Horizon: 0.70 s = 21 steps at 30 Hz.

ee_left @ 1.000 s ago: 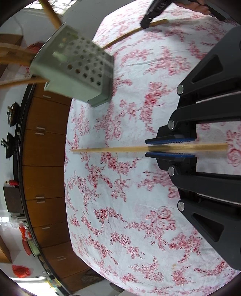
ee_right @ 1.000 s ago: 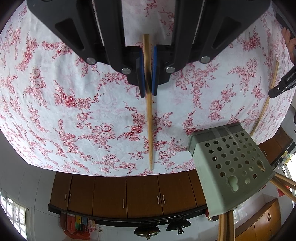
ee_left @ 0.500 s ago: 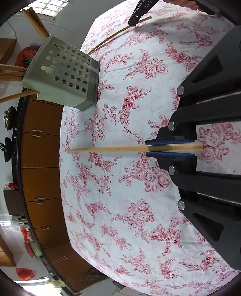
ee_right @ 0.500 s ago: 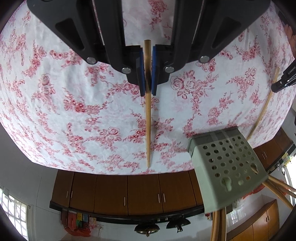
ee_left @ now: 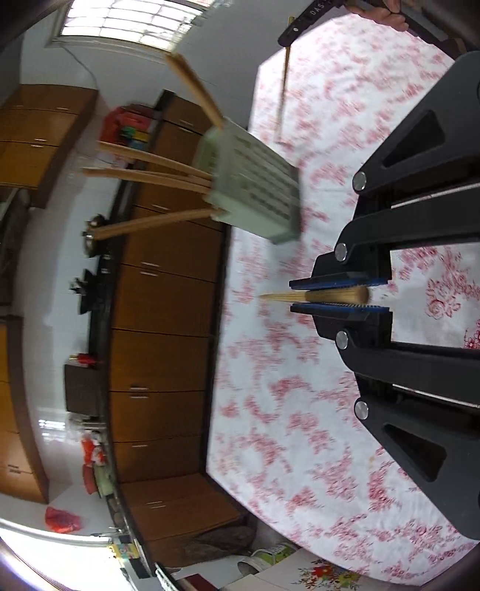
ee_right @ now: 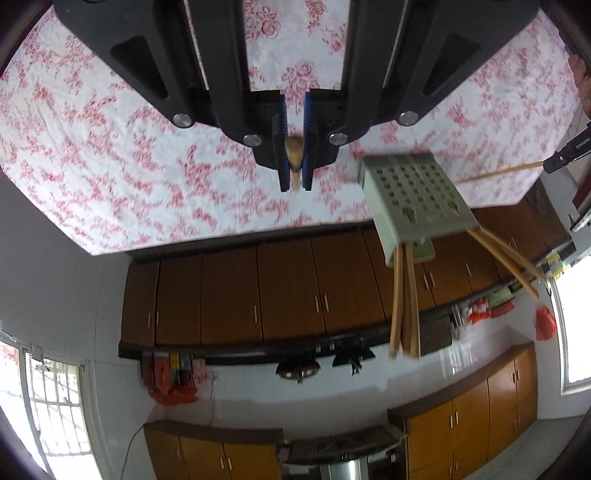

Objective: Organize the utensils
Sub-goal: 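Lift both held chopsticks upright toward the green holder, then carry both chopsticks over the green holder and lower them into it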

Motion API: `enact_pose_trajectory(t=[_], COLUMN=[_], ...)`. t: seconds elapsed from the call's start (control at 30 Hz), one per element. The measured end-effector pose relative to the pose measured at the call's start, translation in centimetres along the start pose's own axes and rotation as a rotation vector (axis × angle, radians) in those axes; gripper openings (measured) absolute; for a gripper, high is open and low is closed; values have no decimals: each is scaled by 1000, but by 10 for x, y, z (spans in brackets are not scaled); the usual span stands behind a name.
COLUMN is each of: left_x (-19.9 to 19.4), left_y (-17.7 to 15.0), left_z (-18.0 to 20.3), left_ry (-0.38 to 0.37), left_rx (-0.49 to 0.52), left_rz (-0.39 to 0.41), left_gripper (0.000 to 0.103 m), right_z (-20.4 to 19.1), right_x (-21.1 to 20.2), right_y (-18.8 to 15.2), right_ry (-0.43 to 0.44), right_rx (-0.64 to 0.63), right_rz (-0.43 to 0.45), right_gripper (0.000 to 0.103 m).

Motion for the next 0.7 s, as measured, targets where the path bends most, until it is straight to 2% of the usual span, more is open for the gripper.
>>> enact_pose_trajectory(t=[0.2,0.43,0.7], left_x=[-19,-28,-66], left_y=[27,39,69], left_z=[2,3,27], left_ry=[-20,-20,-77], left_rx=[-21,-17,32], left_rz=[66,93,170], left_gripper=[7,7,7], right_z=[2,0,-20], right_x=[-24,-31,-57], right_y=[28,39,79], right_ry=[11,14,117], right_rx=[14,18,39], right_rz=[86,100,132], right_gripper=[8,8,7])
Point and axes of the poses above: each gripper's, at about its wrist camera, not at the fingertips, and x roughly the way its jaws point, z to its right, y to its top, the point moved 7 cm from there along x, roughly the way its jaws point, and after that the axes turned 3 degrees about y, right-handed, at the moved point
